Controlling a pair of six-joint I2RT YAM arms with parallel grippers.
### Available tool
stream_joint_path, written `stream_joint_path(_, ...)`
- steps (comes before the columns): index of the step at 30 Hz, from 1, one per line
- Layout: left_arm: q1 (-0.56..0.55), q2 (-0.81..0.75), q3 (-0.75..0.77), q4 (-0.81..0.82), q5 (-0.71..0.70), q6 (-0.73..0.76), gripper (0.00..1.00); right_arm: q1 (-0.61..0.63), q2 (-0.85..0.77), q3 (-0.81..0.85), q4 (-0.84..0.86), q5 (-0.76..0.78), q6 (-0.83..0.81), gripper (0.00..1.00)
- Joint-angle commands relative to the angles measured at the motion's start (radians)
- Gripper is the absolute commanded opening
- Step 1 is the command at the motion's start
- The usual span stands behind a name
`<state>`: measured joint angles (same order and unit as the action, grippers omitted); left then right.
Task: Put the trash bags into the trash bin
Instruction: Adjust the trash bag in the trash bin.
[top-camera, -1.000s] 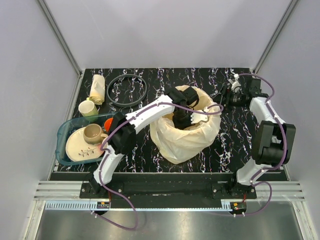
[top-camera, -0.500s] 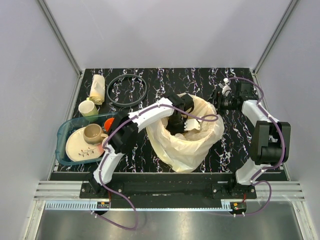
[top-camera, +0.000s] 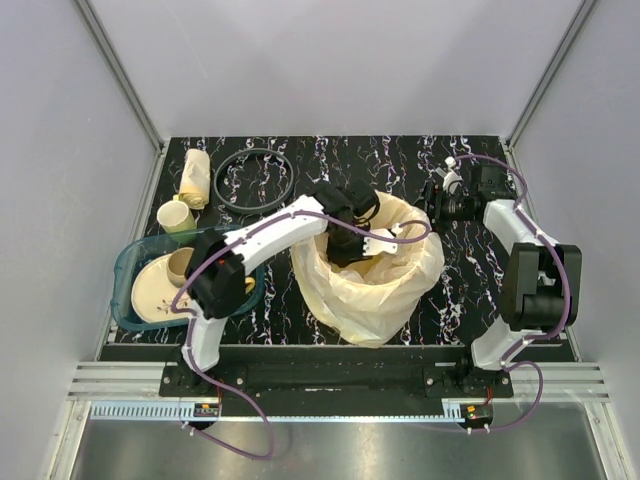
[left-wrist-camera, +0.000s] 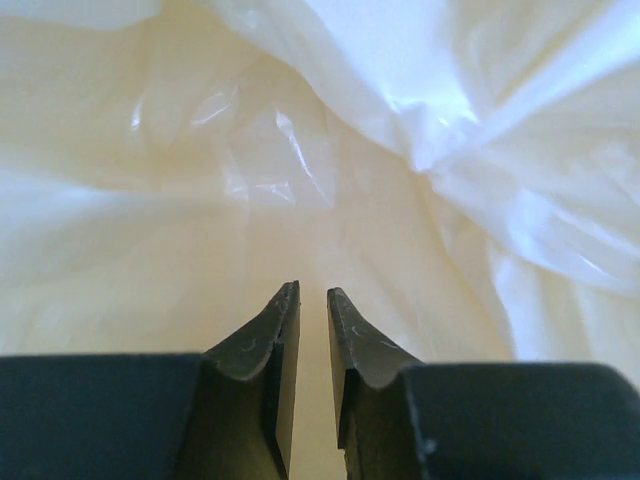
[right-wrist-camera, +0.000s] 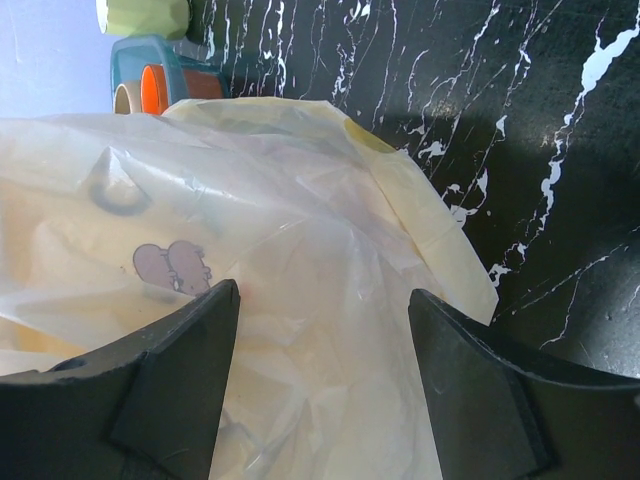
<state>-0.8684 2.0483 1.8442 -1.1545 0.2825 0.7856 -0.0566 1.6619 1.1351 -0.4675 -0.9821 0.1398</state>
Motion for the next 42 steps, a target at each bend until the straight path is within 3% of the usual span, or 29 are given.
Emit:
stream_joint_path(1, 0.002, -0.140, -0.063, 0.108, 0.017, 0.004, 0.20, 0.011, -0.051, 0.054, -0.045, 0.023, -0.058, 0.78)
stream_joint_path(7, 0.009, -0.230, -0.077, 0.200, 0.023, -0.055, 0.21, 0.011, -0.103, 0.113, -0.118, 0.083, -0.135, 0.81)
stream_joint_path(15, 0.123, -0.365, 0.065, 0.325, 0.156, -0.354, 0.45, -0.014, -0.163, 0.294, -0.306, 0.206, -0.318, 0.91)
stream_joint_path(20, 0.264, -0.462, 0.034, 0.416, 0.262, -0.549, 0.57, -0.075, -0.143, 0.437, -0.402, 0.230, -0.359, 0.95)
stream_joint_path(23, 0.328, -0.523, -0.052, 0.478, 0.268, -0.583, 0.57, -0.092, -0.119, 0.511, -0.460, 0.261, -0.391, 0.95)
stream_joint_path(27, 0.364, -0.579, -0.127, 0.440, 0.235, -0.542, 0.48, -0.092, -0.129, 0.563, -0.525, 0.168, -0.414, 0.87)
stream_joint_path(31, 0.477, -0.700, -0.391, 0.581, 0.302, -0.681, 0.41, -0.054, -0.149, 0.585, -0.612, 0.122, -0.405, 0.84)
stream_joint_path(37, 0.517, -0.720, -0.566, 0.591, 0.313, -0.827, 0.46, 0.079, -0.180, 0.565, -0.606, 0.319, -0.405, 0.86)
stream_joint_path(42, 0.519, -0.749, -0.747, 0.670, 0.228, -0.937, 0.47, 0.176, -0.174, 0.589, -0.668, 0.460, -0.465, 0.85)
